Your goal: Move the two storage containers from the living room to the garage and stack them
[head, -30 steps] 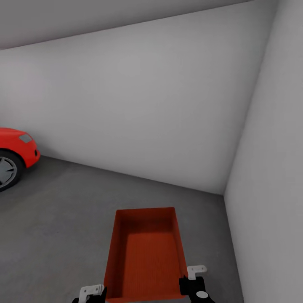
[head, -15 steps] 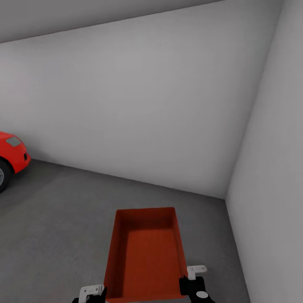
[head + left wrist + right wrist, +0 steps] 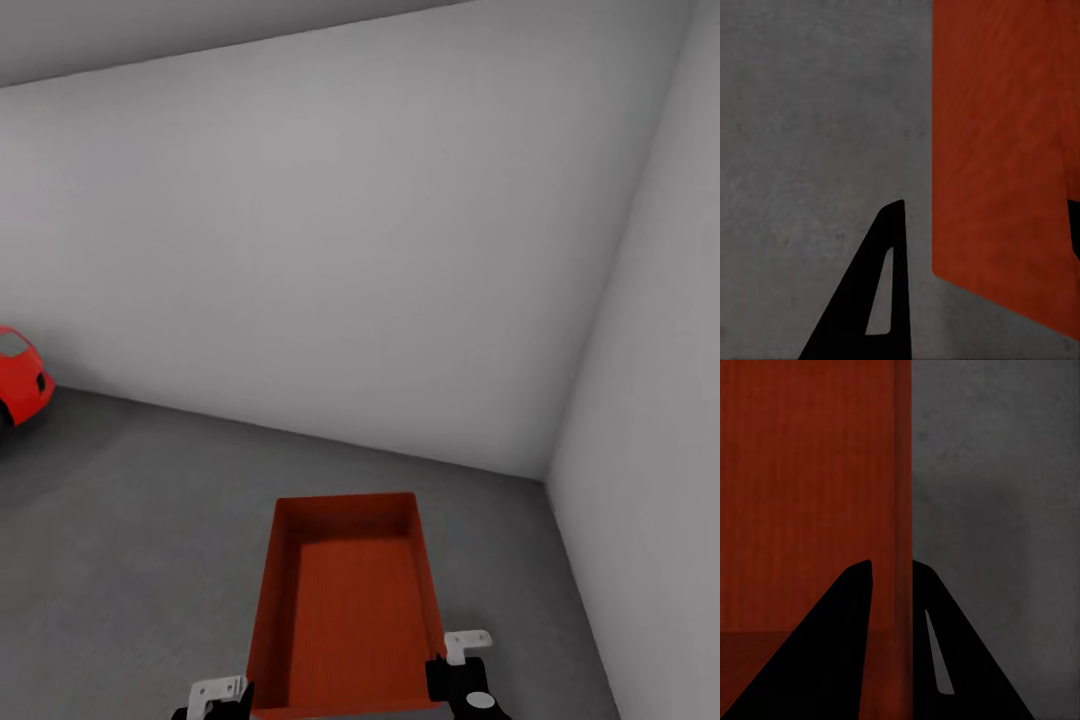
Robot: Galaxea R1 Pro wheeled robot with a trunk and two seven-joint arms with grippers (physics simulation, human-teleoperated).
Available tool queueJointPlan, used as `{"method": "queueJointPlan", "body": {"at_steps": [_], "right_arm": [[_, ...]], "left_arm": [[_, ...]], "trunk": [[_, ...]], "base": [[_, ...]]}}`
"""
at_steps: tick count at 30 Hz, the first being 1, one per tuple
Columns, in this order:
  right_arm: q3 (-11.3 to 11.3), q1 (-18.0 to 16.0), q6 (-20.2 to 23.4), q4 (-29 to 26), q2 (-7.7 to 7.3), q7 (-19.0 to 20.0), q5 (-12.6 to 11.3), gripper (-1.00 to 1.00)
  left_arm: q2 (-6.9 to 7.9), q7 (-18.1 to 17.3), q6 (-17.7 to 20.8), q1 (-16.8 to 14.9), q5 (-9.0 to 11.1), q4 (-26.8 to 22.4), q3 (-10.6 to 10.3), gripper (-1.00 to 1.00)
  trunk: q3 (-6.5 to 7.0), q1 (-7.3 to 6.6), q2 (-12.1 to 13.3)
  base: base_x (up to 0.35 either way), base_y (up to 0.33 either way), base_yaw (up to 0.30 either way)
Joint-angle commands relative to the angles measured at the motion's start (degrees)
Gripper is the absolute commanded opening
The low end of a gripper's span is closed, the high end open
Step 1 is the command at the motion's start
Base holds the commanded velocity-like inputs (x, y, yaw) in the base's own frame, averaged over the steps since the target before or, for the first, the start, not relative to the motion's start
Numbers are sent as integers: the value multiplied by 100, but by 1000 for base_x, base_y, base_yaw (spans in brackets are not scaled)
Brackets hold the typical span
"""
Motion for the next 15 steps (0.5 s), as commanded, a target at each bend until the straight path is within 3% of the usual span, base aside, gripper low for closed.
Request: {"method": "queueJointPlan", "body": {"at_steps": [1, 7, 15], "right_arm": [[-257, -12, -14, -59, -3, -47, 38, -100], [-257, -12, -14, -59, -3, -46, 38, -100], [-257, -12, -14, -59, -3, -47, 38, -100]], "left_arm": [[70, 4, -2, 2, 4, 9, 106, -100], [71, 4, -2, 2, 4, 9, 106, -100], [69, 4, -2, 2, 4, 8, 107, -100]], "trunk": [[-7, 3, -5], [-7, 3, -5], [-7, 3, -5]], "base": [[279, 212, -220], [223, 127, -252], [31, 10, -262]]}}
